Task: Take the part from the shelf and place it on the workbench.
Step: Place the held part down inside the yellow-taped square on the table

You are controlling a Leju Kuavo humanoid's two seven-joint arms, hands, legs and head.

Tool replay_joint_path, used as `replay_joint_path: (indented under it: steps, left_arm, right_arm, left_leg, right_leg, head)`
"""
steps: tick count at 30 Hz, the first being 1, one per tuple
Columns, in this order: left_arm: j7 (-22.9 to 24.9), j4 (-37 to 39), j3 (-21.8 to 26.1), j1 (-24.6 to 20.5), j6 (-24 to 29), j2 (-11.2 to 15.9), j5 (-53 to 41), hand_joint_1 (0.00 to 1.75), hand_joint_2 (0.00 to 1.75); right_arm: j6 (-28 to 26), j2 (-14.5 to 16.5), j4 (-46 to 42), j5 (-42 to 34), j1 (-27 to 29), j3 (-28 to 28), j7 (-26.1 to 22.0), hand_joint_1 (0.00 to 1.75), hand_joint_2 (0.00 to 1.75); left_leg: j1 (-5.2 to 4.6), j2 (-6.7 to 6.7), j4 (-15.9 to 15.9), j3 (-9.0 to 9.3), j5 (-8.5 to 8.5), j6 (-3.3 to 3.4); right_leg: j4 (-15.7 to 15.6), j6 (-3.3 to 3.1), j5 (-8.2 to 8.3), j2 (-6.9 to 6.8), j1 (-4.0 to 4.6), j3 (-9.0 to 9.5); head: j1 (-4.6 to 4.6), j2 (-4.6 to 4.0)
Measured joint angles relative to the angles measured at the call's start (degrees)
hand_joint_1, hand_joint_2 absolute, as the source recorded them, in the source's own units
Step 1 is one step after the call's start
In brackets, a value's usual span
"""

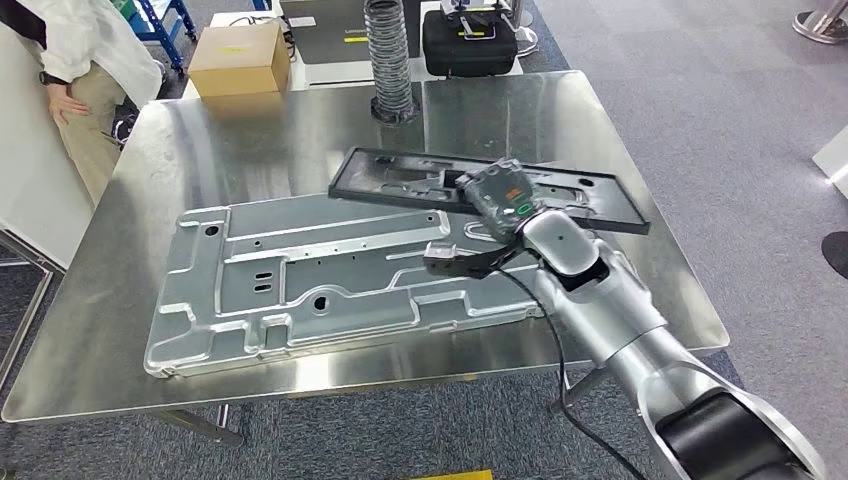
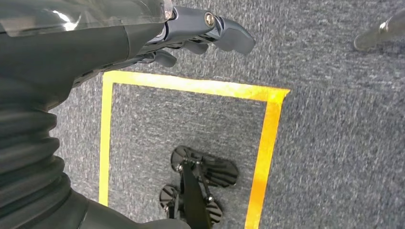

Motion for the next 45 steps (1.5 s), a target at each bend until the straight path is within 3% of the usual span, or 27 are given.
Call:
replay_joint_path:
  steps: [2,4,7,8,9,10,13,15,17,19,21,23,24,25,26,28,30,34,36,38,39,40,41,43,45]
  left_arm:
    - [-0.44,0.0,-0.15,0.1,-0.25,0.01,-0.5,0.0,1.75]
    - [-0.84,0.01,-0.53,0.15,-0.55,0.02,-1.04,0.0,1.75]
    - [-1.06,0.02,-0.96,0.09,-0.73,0.0,-1.64,0.0,1.75]
    - [-1.08,0.02,-1.01,0.12,-0.72,-0.01,-1.77,0.0,1.75]
    - [-1.13,0.02,-1.04,0.18,-0.71,-0.02,-1.87,0.0,1.75]
    - [-1.21,0.02,-1.08,0.24,-0.67,-0.03,-1.97,0.0,1.75]
    - [-1.71,0.02,-1.27,0.28,-0.52,-0.1,-2.15,0.0,1.75]
    - [-2.08,0.02,-1.37,0.26,-0.51,-0.14,-2.34,0.0,1.75]
    - [-2.49,0.04,-1.41,0.29,-0.54,-0.19,-2.54,0.0,1.75]
    - [-2.94,0.07,-1.46,0.39,-0.61,-0.22,-2.73,0.0,1.75]
    - [-3.27,0.09,-1.6,0.46,-0.62,-0.2,-2.99,0.0,1.75]
    - [-3.41,0.09,-1.89,0.58,-0.23,-0.18,-3.28,0.0,1.75]
    - [-3.44,0.09,-2.05,0.68,0.03,-0.19,-3.41,0.0,1.75]
    - [-3.46,0.09,-2.18,0.76,0.24,-0.18,-3.55,0.0,1.75]
    - [-3.5,0.09,-2.27,0.8,0.35,-0.16,-3.66,0.0,1.75]
    - [-3.67,0.09,-2.39,0.71,0.39,-0.1,-3.91,0.0,0.87]
    - [-3.98,0.09,-2.55,0.59,0.52,-0.08,-4.32,0.0,0.0]
    - [-4.26,0.09,-3.02,0.53,0.55,-0.09,-4.97,0.0,0.0]
    - [-4.25,0.09,-3.31,0.43,0.44,-0.1,-4.98,0.0,0.0]
    - [-4.2,0.09,-3.49,0.4,0.43,-0.1,-4.85,0.0,0.0]
    - [-4.15,0.09,-3.51,0.42,0.46,-0.1,-4.67,0.0,0.0]
    - [-4.11,0.09,-3.51,0.46,0.49,-0.1,-4.35,0.0,0.0]
    - [-4.13,0.09,-3.51,0.49,0.51,-0.11,-3.99,0.0,0.0]
    - [-4.35,0.11,-3.51,0.54,0.52,-0.27,-3.28,0.0,0.0]
    - [-4.76,0.17,-3.44,0.56,0.57,-0.5,-2.67,0.0,0.0]
  right_arm:
    - [0.21,2.21,2.33,-0.91,-0.65,2.95,-1.13,1.75,1.75]
    - [0.29,3.75,3.86,-2.25,-1.0,5.34,-1.78,1.75,1.75]
    - [0.2,5.03,5.81,-3.56,-1.24,7.94,-2.11,1.75,1.75]
    - [0.14,5.23,6.46,-3.76,-1.2,8.63,-2.21,1.75,1.75]
    - [0.02,5.36,7.09,-3.96,-1.16,9.18,-2.3,1.75,1.75]
    - [-0.25,5.47,7.78,-4.2,-1.16,9.62,-2.35,1.75,1.75]
    - [-1.74,5.66,9.96,-4.88,-1.44,10.4,-2.47,1.75,1.75]
    - [-3.0,5.81,11.75,-5.08,-1.61,10.84,-2.69,1.75,1.75]
    - [-4.18,5.88,13.82,-5.38,-1.62,11.11,-2.9,1.75,1.75]
    - [-5.41,5.84,15.62,-5.71,-1.57,11.17,-2.98,0.87,0.87]
    - [-7.01,5.75,17.15,-5.98,-1.31,11.12,-3.07,0.0,0.0]
    - [-8.62,5.48,18.4,-6.5,-0.5,10.92,-3.42,0.0,0.0]
    - [-9.24,5.33,18.8,-6.83,0.01,10.77,-3.69,0.0,0.0]
    - [-9.76,5.2,19.08,-7.23,0.51,10.55,-3.98,0.0,0.0]
    - [-10.19,5.12,19.24,-7.69,0.86,10.24,-4.31,0.0,0.0]
    - [-10.85,5.01,19.31,-9.04,1.27,9.37,-5.26,0.0,0.0]
    - [-11.15,4.89,18.72,-11.15,1.84,8.12,-6.76,0.0,0.0]
    - [-9.95,4.49,14.46,-16.75,4.1,4.77,-10.27,0.0,0.0]
    - [-8.31,4.11,11.07,-20.31,5.29,2.81,-12.03,0.0,0.0]
    - [-6.54,3.77,7.39,-24.91,6.87,0.97,-14.15,0.0,0.0]
    - [-5.73,3.64,5.43,-27.76,7.79,0.08,-15.37,0.0,0.0]
    - [-4.9,3.54,3.32,-31.29,8.7,-0.89,-16.69,0.0,0.0]
    - [-4.03,3.43,0.89,-35.39,9.51,-2.04,-18.08,0.0,0.0]
    - [-2.29,3.16,-4.4,-43.63,10.57,-4.66,-20.26,0.0,0.0]
    - [-0.45,2.8,-10.09,-51.11,11.32,-7.51,-21.81,0.0,0.0]
  left_leg:
    - [0.22,-0.06,-0.35,0.1,0.11,0.36]
    - [0.55,-0.05,-0.78,0.38,0.23,0.92]
    - [0.62,-0.06,-0.89,0.52,0.13,1.43]
    - [0.62,-0.09,-0.85,0.54,0.06,1.48]
    - [0.62,-0.15,-0.79,0.57,-0.01,1.49]
    - [0.61,-0.22,-0.7,0.63,-0.1,1.47]
    - [0.42,-0.35,-0.37,0.85,-0.5,1.04]
    - [0.27,-0.28,-0.26,0.9,-0.68,0.6]
    - [0.28,-0.22,-0.32,0.93,-0.76,0.08]
    - [0.37,-0.18,1.14,0.36,-1.87,-0.51]
    - [0.57,-0.12,7.13,-2.27,-5.16,-1.09]
    - [0.81,-0.11,14.72,-5.87,-8.16,-1.54]
    - [0.92,-0.09,16.49,-6.78,-8.37,-1.68]
    - [1.04,-0.08,15.75,-6.47,-7.38,-1.78]
    - [1.17,-0.06,12.77,-5.03,-5.55,-1.82]
    - [1.27,-0.08,4.39,-0.8,-2.15,-1.77]
    - [1.12,-0.18,0.32,1.32,-1.24,-1.18]
    - [0.94,-0.2,-0.11,1.41,-1.09,0.51]
    - [1.0,-0.1,-0.34,1.44,-0.89,1.13]
    - [0.82,-0.06,-0.31,1.35,-0.9,1.41]
    - [0.71,-0.08,-0.27,1.34,-0.92,1.48]
    - [0.57,-0.11,-0.21,1.33,-0.95,1.54]
    - [0.4,-0.15,-0.15,1.34,-0.96,1.58]
    - [0.02,-0.18,-0.07,1.37,-1.0,1.59]
    - [-0.24,-0.15,-0.03,1.32,-1.04,1.36]
  right_leg:
    - [-0.02,0.55,-0.2,-0.12,0.04,0.06]
    - [2.08,1.05,-1.71,-0.29,0.05,-0.74]
    - [12.85,1.5,-6.6,-0.43,-0.1,-6.03]
    - [15.79,1.56,-7.33,-0.45,-0.13,-7.66]
    - [16.67,1.55,-6.94,-0.47,-0.13,-8.36]
    - [15.16,1.44,-5.48,-0.49,-0.12,-7.89]
    - [3.44,0.59,0.19,-0.63,0.2,-2.72]
    - [0.02,0.14,1.11,-0.69,0.47,-1.2]
    - [-0.25,-0.26,1.27,-0.66,0.42,-1.07]
    - [-0.76,-0.78,1.53,-0.68,0.12,-0.79]
    - [-1.04,-1.08,1.65,-0.71,-0.06,-0.61]
    - [-1.02,-1.14,1.62,-0.73,-0.07,-0.6]
    - [-1.01,-1.12,1.6,-0.71,-0.08,-0.59]
    - [-0.97,-1.05,1.56,-0.67,-0.11,-0.55]
    - [-0.88,-0.92,1.48,-0.6,-0.17,-0.5]
    - [-0.54,-0.41,1.19,-0.43,-0.2,-0.41]
    - [-0.29,0.23,1.05,-0.29,-0.08,-0.46]
    - [0.55,1.51,0.35,-0.27,-0.28,-0.78]
    - [5.67,1.97,-2.71,-0.38,-0.42,-3.04]
    - [13.73,2.14,-6.31,-0.45,-0.42,-6.8]
    - [16.3,2.09,-6.99,-0.47,-0.42,-8.02]
    - [16.75,1.9,-6.57,-0.47,-0.36,-8.23]
    - [14.76,1.56,-5.13,-0.48,-0.24,-7.28]
    - [6.52,0.42,-1.44,-0.53,0.25,-3.29]
    - [0.85,-0.32,0.34,-0.8,0.72,-0.66]
  head:
    - [0.01,0.01]
    - [0.08,0.01]
    - [0.15,0.0]
    - [0.14,0.0]
    - [0.17,0.0]
    - [0.17,0.0]
    - [0.15,0.01]
    - [0.1,0.0]
    - [0.12,-0.01]
    - [0.07,0.0]
    - [-0.08,0.0]
    - [-0.14,0.01]
    - [-0.14,0.0]
    - [-0.15,-0.01]
    - [-0.14,-0.01]
    - [-0.15,0.0]
    - [-0.13,0.0]
    - [-0.06,0.01]
    - [0.06,0.01]
    - [0.12,0.0]
    - [0.12,0.0]
    - [0.13,-0.01]
    - [0.14,-0.01]
    - [0.14,-0.01]
    - [0.04,0.0]
